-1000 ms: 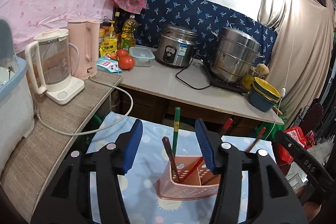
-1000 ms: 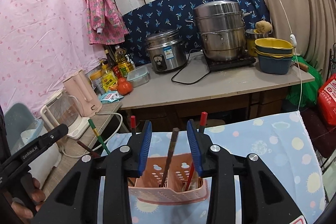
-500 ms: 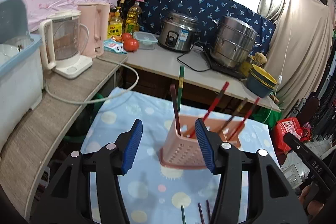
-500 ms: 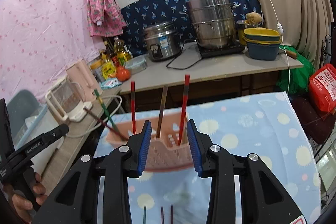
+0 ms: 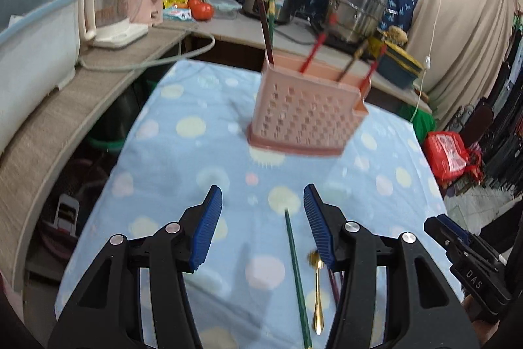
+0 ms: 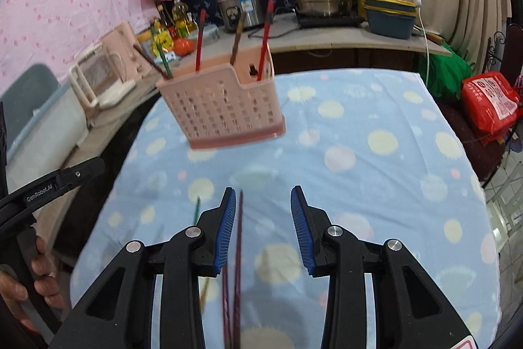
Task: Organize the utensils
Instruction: 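Move both open tools back over the remaining utensils, then grasp the green chopstick with the left tool while the right tool grasps a dark-red chopstick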
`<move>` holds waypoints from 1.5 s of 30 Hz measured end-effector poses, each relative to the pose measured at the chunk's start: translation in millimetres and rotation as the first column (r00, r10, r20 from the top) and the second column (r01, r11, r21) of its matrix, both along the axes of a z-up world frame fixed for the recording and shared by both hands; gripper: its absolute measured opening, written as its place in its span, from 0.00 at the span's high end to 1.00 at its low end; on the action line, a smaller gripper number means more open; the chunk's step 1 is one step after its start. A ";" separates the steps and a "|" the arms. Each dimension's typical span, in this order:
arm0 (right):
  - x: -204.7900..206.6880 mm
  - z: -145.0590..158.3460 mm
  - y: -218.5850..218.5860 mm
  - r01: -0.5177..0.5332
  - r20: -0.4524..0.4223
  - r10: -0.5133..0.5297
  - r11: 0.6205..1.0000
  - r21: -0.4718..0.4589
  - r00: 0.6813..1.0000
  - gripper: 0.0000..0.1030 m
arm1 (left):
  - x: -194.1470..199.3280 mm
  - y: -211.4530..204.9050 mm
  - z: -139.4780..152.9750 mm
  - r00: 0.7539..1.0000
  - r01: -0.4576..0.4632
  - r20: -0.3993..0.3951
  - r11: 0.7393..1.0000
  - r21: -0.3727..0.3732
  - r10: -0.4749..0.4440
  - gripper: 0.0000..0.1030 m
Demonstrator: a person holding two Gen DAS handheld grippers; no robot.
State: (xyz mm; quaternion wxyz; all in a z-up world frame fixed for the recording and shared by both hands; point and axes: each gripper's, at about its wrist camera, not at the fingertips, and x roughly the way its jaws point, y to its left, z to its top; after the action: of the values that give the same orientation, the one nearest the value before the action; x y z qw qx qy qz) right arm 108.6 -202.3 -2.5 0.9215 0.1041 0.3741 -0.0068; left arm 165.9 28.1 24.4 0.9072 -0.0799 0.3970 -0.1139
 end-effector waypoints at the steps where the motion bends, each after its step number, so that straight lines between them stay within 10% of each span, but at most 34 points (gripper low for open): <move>1: -6.5 -4.7 0.1 0.001 -0.008 -0.001 1.000 0.001 1.000 0.66 | -6.0 -1.1 -5.9 1.000 0.007 -0.014 1.000 0.006 -0.007 0.52; 28: -90.3 -74.7 8.3 -0.004 -0.173 0.007 1.000 0.019 0.985 0.66 | -114.2 -52.4 -102.5 0.953 0.198 -0.241 0.979 0.043 -0.182 0.49; 39: -88.9 -79.3 17.1 -0.035 -0.186 0.040 0.999 0.026 0.982 0.66 | -113.9 -51.1 -114.5 0.949 0.201 -0.264 0.976 0.083 -0.173 0.89; 45: -85.6 -84.4 27.0 -0.063 -0.201 0.067 0.998 0.025 0.977 0.68 | -110.4 -45.3 -116.2 0.949 0.190 -0.268 0.979 0.068 -0.165 0.93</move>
State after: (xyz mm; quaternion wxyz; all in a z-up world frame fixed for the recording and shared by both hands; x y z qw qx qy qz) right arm 23.0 -175.3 -86.9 0.8774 0.0992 0.4690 0.0164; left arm 55.5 -17.2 -91.8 0.8359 -0.0157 0.5233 -0.1649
